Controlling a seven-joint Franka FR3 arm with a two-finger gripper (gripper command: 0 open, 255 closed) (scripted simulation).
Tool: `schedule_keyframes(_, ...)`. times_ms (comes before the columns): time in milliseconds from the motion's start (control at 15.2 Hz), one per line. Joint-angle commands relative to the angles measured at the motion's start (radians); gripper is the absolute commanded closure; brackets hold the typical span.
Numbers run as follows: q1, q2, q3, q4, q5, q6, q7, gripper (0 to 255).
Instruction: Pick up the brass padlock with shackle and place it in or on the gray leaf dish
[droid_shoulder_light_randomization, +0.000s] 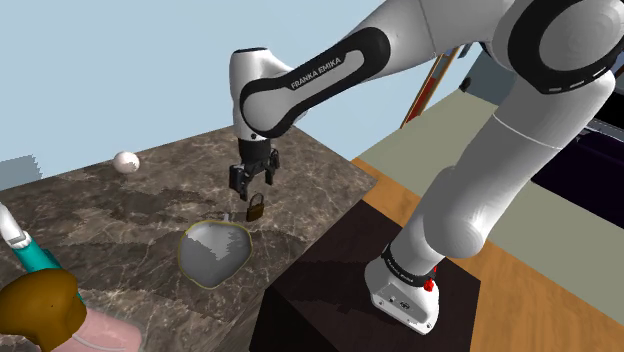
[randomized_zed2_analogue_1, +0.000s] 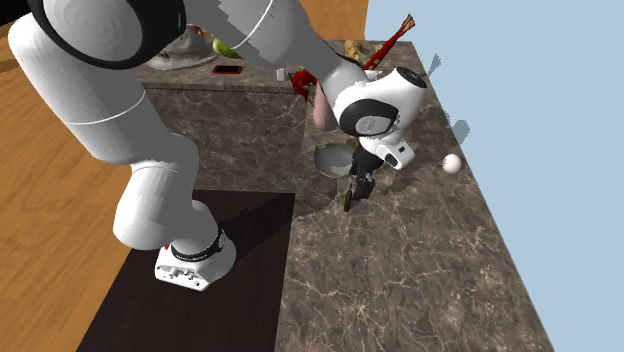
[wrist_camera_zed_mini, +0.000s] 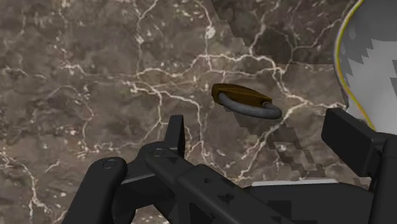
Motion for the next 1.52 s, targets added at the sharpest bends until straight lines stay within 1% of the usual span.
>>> schedule_keyframes(0,0.003,0.028,0.003,-0.003,0.0,0.031,0.003,0)
schedule_keyframes(396,0.006,0.071,0.005,-0.04,-0.005,0.111,0.008,0)
schedule_keyframes(924,0.006,0.071,0.005,-0.04,-0.005,0.111,0.008,0)
schedule_keyframes(990,0.006,0.071,0.005,-0.04,-0.005,0.111,0.008,255)
schedule_keyframes(1452,0.006,0.07,0.005,-0.04,-0.005,0.11,0.008,255)
